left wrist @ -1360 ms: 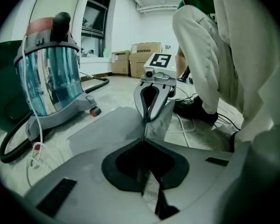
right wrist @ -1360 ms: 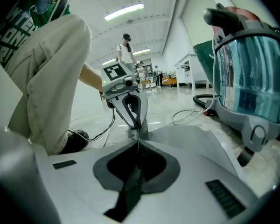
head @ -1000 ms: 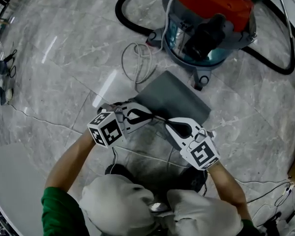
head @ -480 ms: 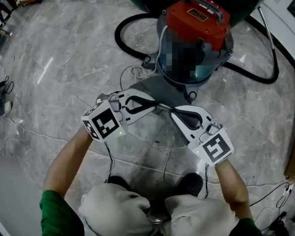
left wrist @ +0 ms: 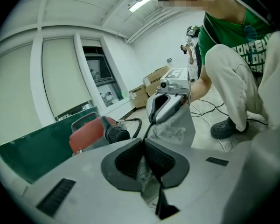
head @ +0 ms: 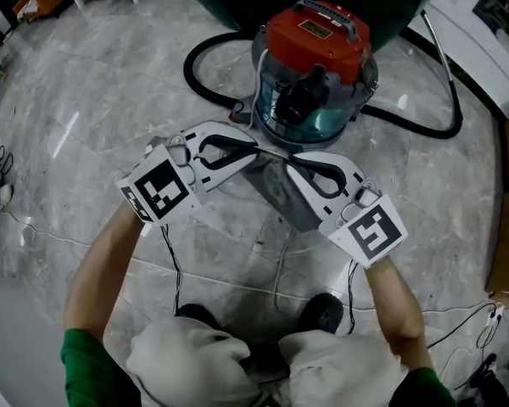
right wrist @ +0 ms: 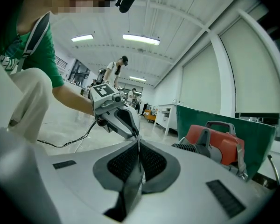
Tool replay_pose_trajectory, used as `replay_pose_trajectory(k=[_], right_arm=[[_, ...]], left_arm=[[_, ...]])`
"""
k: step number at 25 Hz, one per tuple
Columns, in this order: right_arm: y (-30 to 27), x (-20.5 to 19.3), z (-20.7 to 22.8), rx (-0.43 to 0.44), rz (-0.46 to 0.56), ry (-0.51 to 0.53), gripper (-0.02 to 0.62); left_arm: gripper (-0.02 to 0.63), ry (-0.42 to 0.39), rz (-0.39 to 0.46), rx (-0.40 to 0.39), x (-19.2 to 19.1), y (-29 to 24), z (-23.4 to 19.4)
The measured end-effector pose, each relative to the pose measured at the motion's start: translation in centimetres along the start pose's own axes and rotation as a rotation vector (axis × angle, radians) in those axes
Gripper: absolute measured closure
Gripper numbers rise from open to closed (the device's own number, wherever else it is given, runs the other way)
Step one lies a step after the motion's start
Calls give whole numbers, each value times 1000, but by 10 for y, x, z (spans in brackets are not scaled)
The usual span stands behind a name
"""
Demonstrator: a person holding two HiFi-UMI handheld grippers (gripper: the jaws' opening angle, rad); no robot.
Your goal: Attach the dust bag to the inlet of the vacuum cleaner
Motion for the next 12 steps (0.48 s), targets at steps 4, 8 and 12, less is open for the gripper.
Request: replay_pose_trajectory(k=[4,8,12], right_arm=[[-3,1,4,-11,2,13,578],[-6,3,11,-27,1,19,578],[-9,3,23,-42,2,17,578]], left_arm=[[588,3,-11,7,0,-1,-6],[588,2,-11,19,0,-3,-14],[586,-6,-22,43,1,-9,-25]])
Point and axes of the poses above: the fingertips, and each gripper's own axes: y backward along the fingers, z to its right, x out of its top, the point moved 10 cm from there along y, backward along the fingers, and after that the axes turned 11 degrees about z, right-handed, at the moved point
